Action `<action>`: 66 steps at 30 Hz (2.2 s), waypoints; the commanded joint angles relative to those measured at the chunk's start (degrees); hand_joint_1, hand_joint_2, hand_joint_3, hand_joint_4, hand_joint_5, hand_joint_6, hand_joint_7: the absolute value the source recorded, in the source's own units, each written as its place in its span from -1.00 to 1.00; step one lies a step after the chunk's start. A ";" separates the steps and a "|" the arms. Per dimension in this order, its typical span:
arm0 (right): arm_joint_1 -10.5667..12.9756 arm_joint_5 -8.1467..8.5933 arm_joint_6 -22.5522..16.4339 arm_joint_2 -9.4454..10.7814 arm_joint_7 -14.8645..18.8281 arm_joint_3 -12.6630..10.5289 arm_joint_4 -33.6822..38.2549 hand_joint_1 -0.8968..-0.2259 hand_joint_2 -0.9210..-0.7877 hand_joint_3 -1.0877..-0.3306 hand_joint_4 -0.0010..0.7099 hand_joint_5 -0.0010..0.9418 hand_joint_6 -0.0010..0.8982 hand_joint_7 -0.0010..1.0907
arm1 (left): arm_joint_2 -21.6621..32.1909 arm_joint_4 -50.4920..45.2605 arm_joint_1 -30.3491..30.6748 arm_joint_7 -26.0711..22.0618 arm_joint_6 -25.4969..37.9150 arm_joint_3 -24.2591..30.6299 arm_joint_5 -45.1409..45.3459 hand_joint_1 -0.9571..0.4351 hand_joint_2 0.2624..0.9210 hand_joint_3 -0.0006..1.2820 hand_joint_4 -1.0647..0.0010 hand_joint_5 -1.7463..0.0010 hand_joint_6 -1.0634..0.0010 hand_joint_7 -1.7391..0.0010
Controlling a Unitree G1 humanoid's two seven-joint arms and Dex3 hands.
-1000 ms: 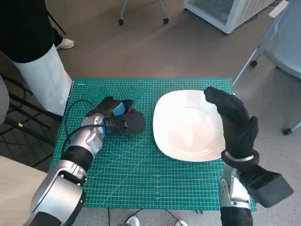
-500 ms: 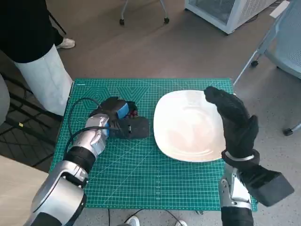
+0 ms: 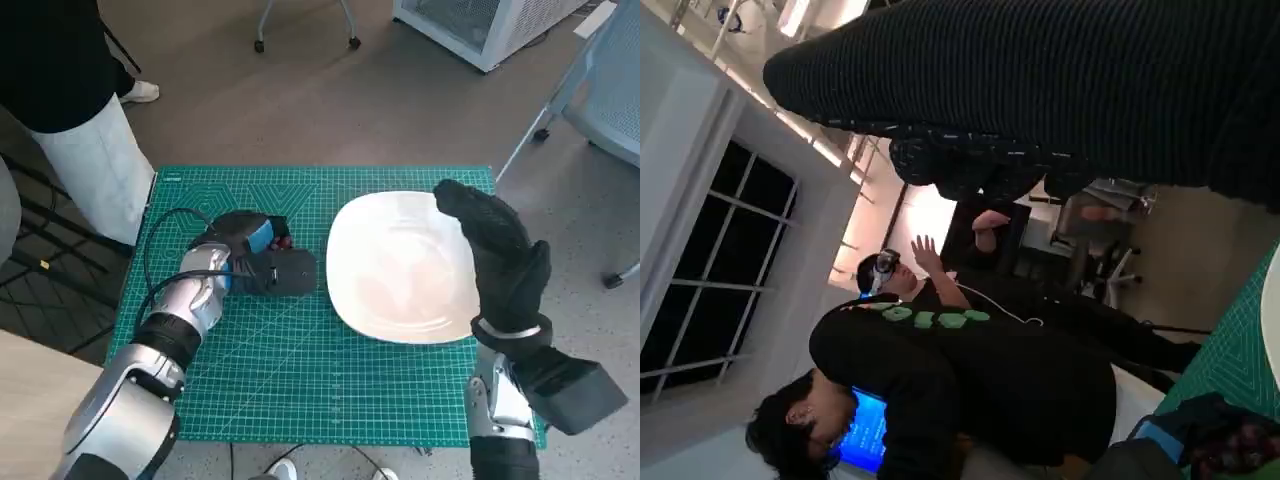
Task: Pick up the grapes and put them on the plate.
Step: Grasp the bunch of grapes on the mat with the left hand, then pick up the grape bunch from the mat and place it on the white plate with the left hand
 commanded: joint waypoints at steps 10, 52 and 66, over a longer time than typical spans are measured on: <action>0.10 0.65 0.55 0.00 0.78 -0.22 1.04 -0.43 -1.00 0.04 -0.01 -0.99 -0.94 -0.04 | 0.16 1.67 2.21 -0.96 -0.29 0.02 -0.42 0.38 1.00 -0.66 0.18 -0.83 -0.11 -0.19; -0.64 0.50 -0.90 0.73 0.64 -0.83 2.64 -0.38 -1.00 0.03 0.00 -0.99 -0.95 -0.03 | 9.62 -34.33 10.52 -7.98 7.24 5.33 0.05 0.38 1.00 -0.68 0.11 -0.77 -0.08 -0.22; -1.43 0.17 -2.11 0.86 0.55 -1.02 4.13 -0.39 -1.00 0.04 0.00 -0.99 -0.95 -0.02 | 12.88 -51.89 17.13 -7.37 7.17 11.30 -0.50 0.38 1.00 -0.73 -0.05 -0.64 -0.04 -0.27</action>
